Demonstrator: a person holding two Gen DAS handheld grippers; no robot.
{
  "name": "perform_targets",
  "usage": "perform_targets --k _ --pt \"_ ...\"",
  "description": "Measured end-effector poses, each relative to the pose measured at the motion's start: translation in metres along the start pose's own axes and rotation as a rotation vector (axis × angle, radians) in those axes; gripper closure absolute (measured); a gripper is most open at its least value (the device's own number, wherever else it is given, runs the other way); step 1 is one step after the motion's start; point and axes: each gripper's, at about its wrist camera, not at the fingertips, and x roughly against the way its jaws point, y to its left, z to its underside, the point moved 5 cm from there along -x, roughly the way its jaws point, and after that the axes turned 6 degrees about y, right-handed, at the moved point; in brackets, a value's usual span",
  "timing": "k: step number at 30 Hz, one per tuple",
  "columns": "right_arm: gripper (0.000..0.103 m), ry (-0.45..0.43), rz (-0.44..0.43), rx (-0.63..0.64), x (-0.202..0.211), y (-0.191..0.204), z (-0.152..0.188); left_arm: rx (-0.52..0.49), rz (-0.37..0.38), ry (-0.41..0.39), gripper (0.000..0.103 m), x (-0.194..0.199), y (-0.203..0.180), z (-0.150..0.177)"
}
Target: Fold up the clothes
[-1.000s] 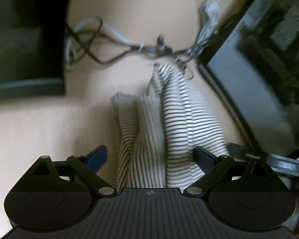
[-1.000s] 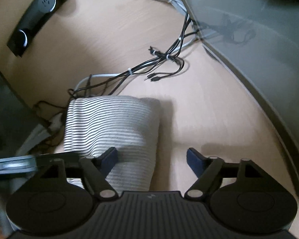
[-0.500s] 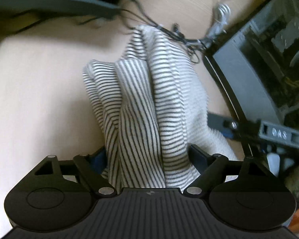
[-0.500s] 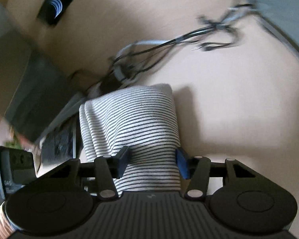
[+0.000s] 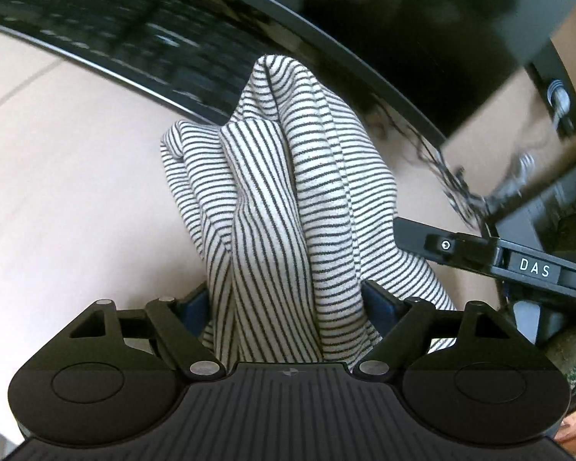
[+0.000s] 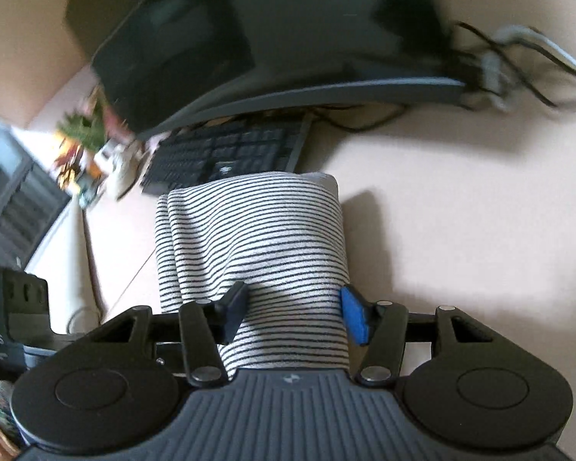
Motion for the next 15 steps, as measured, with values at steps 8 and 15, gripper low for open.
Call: perform_targets --k 8,15 --pt "0.038 0.012 0.034 0.09 -0.002 0.02 -0.009 0.018 -0.036 -0.044 0.018 0.014 0.011 -0.001" --pt "0.034 -0.049 0.065 0.103 0.033 0.025 0.014 -0.06 -0.082 -0.113 0.018 0.038 -0.006 -0.01"
